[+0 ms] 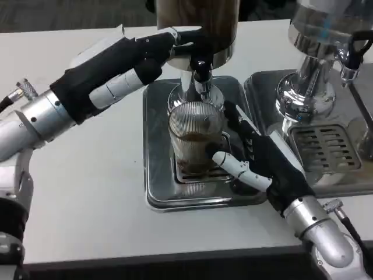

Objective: Grasp the cup under the faucet to collect the drink, then remove the cup.

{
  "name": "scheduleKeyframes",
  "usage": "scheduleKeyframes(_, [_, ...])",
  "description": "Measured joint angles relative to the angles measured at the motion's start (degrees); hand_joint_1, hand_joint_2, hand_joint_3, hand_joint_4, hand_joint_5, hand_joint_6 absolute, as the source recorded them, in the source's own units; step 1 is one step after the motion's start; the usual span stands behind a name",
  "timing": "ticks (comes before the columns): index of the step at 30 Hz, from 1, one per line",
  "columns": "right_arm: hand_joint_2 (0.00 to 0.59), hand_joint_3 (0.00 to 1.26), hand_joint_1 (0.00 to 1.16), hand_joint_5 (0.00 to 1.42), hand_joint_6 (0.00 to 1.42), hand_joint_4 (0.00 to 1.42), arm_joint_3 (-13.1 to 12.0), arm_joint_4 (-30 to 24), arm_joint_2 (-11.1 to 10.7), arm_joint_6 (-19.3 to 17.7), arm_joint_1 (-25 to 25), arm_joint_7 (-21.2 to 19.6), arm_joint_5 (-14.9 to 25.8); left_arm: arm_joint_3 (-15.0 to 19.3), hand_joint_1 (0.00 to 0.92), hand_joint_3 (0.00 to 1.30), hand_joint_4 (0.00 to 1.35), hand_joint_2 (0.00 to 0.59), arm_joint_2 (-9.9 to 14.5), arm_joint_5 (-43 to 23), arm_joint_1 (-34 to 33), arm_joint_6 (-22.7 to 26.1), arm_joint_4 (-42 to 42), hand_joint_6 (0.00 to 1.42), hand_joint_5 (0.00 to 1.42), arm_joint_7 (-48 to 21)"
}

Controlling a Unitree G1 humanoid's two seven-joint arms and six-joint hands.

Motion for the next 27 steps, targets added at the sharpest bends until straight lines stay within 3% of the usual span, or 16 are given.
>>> scheduleKeyframes(19, [0.248, 0.02, 0.49, 0.00, 0.05, 0.00, 0.01, 0.52, 0.32, -0.33, -0.27, -0.01, -0.15, 4.06, 0.000, 0.23, 0.13, 0.071, -0.60, -2.43, -1.55, 3.48, -0.27, 0.14, 0.17, -1.50])
scheduleKeyframes(27, [0.248, 0.02, 0.49, 0.00, 0.05, 0.00, -0.08, 0.52, 0.40, -0.55, -0.28, -0.01, -0.14, 5.89, 0.000, 0.24, 0.15, 0.076, -0.54, -4.88, -1.40, 4.41, -5.01, 0.15, 0.18, -2.32])
